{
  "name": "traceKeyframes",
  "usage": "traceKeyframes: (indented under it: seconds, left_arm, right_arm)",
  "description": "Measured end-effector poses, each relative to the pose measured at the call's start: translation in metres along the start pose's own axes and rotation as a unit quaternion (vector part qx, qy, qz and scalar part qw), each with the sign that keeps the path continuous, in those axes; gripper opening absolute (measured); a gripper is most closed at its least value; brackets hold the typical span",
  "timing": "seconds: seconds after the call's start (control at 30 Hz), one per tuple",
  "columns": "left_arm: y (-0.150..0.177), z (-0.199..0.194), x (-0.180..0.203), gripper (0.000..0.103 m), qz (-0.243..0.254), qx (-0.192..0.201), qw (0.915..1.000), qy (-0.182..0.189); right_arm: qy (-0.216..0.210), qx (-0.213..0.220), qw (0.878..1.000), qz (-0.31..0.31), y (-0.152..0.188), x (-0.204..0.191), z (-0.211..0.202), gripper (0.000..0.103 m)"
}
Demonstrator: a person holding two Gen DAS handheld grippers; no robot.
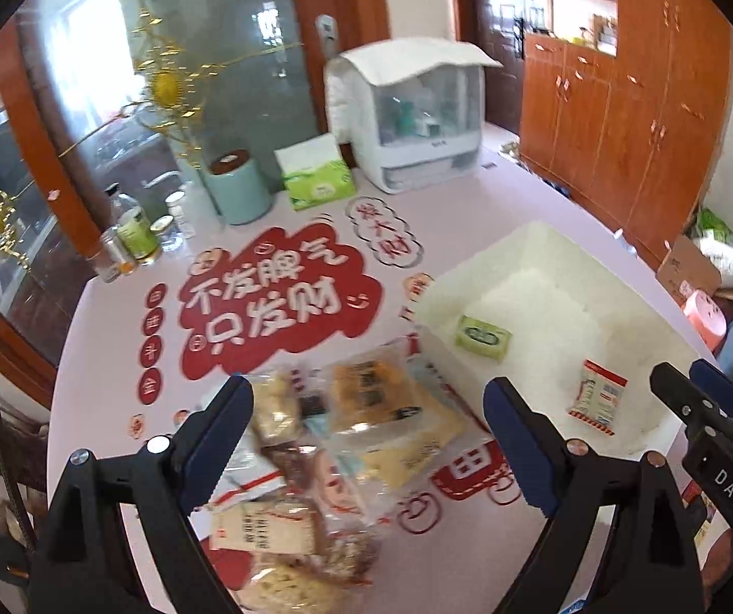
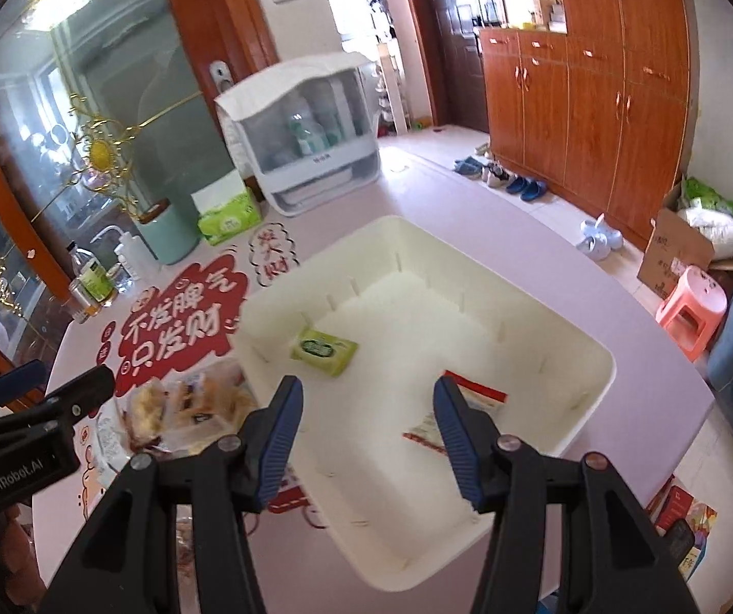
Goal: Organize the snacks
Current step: 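Move both tools back toward the snack pile, then grasp the clear cracker bag with the left tool while the right tool grasps the nut pack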
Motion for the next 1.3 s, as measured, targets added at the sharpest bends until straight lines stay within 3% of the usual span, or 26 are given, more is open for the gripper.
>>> traceKeyframes:
  seconds: [0.27,0.4,0.5,0.7,0.83,0.97,1.17,1.3]
  left_arm:
    - [-0.002,-0.047,-0.082,0.091,-0.05,0.058,0.9969,-0.015]
    - [0.012,-0.055,-0.122,0.091,-0.078,0.064,0.9947,-0.02]
    - [0.033,-0.054,-0.151,0.091,-0.095,0.054,0.9937,-0.027]
    - [0.084,-0.042,-0.193,0.091,-0.096,0.021,0.9944,-0.038]
    - [0.121,-0.021,-0.196,0.091,-0.071,-0.021,0.9971,-0.02]
    - [0.16,0.013,-0.177,0.091,-0.04,-0.087,0.9948,0.036]
    - [0.209,0.058,-0.133,0.091,-0.007,-0.179,0.9751,0.131]
    - [0.224,0.072,-0.115,0.091,0.002,-0.201,0.9678,0.151]
  right_arm:
    - [-0.018,0.053,0.998,-0.026,-0.006,-0.053,-0.044,0.054]
    - [-0.042,0.063,0.996,-0.047,0.002,-0.087,-0.057,0.06]
    - [-0.06,0.05,0.994,-0.078,0.017,-0.118,-0.055,0.06]
    - [-0.083,-0.016,0.99,-0.114,0.061,-0.166,-0.036,0.06]
    - [-0.088,-0.057,0.987,-0.12,0.088,-0.179,-0.017,0.06]
    - [-0.084,-0.106,0.985,-0.109,0.113,-0.182,0.012,0.06]
    - [-0.083,-0.186,0.976,-0.08,0.146,-0.181,0.064,0.06]
    - [-0.071,-0.218,0.969,-0.086,0.16,-0.185,0.091,0.06]
Point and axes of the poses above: each gripper's, at about its wrist camera, not at the fingertips, and z roughly the way its jaws point, x to its right, y to its underside, the point moved 6 cm from there along z, roughly the way its jaws point, and after that the axes turned 1 degree about -y, right-handed, at the moved point
